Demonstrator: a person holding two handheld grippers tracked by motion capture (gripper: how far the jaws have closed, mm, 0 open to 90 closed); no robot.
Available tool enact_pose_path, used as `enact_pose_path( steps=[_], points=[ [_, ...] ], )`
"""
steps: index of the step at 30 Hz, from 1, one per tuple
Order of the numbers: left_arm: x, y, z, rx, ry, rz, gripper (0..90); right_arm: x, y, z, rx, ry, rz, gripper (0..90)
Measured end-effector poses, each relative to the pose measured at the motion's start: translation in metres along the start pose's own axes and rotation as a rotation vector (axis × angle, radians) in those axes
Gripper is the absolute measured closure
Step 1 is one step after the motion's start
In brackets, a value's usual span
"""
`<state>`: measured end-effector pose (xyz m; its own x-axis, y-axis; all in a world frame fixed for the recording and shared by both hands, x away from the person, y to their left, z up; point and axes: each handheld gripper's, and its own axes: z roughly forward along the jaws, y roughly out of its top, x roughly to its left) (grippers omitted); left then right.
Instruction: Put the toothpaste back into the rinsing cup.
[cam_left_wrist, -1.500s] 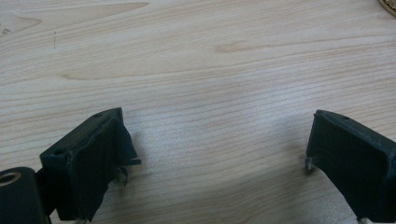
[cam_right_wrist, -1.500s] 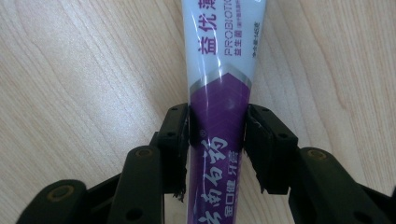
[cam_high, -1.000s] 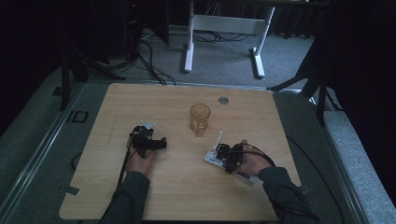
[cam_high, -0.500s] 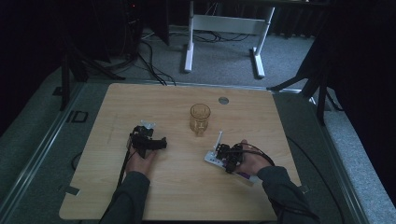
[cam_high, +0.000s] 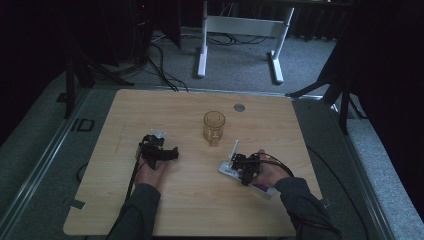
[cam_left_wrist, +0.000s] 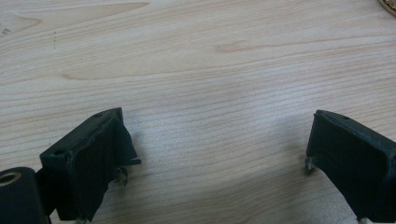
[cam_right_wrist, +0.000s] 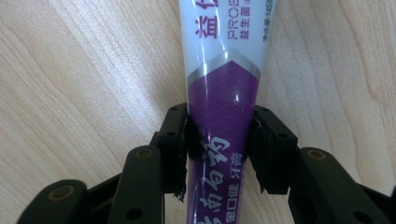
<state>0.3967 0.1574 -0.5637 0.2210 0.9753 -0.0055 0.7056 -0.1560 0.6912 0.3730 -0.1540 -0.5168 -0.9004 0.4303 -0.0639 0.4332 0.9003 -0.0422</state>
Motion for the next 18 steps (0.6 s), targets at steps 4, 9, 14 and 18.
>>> enact_pose_path(
  steps=[4, 9, 14, 18],
  points=[
    [0.0, 0.0, 0.0, 0.0, 0.0, 0.0, 4.9, 0.004, -0.002, -0.003, -0.01, -0.027, -0.021, 67.4],
    [0.0, 0.0, 0.0, 0.0, 0.0, 0.0, 4.9, 0.004, -0.007, -0.005, -0.033, -0.018, -0.008, 69.4],
    [0.0, 0.0, 0.0, 0.0, 0.0, 0.0, 4.9, 0.004, -0.014, -0.008, -0.074, -0.025, 0.015, 70.2],
    [0.0, 0.0, 0.0, 0.0, 0.0, 0.0, 4.9, 0.003, -0.019, -0.013, -0.134, -0.019, 0.043, 70.6]
  ],
)
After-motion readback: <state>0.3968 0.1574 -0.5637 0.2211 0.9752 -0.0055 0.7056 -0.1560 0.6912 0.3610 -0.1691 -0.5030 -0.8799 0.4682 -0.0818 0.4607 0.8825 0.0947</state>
